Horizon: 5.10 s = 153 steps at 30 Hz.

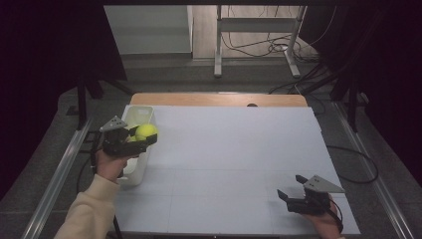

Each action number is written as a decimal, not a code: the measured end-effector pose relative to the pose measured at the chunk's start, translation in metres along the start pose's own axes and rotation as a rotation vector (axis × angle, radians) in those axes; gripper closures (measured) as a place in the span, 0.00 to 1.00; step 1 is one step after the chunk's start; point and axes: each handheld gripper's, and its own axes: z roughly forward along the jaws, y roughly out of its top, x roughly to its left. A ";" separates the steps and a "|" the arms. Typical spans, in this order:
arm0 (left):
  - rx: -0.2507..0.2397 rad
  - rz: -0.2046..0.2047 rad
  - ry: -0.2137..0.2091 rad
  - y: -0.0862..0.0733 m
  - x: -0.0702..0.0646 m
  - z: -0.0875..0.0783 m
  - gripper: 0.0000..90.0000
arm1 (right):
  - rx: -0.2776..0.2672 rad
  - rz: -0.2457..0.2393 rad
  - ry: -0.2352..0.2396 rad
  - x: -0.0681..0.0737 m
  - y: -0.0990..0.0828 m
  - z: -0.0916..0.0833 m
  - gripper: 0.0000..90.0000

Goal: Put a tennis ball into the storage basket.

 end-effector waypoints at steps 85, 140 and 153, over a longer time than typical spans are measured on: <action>0.239 -0.053 0.131 -0.019 0.050 -0.003 0.26 | -0.003 -0.002 -0.003 0.000 0.001 0.001 0.15; -0.035 0.118 -0.192 -0.053 -0.065 -0.009 0.18 | -0.017 -0.025 0.038 0.006 0.002 -0.001 0.15; 0.033 0.146 -0.212 -0.093 -0.080 0.003 0.18 | -0.021 -0.017 0.091 0.010 0.003 0.001 0.15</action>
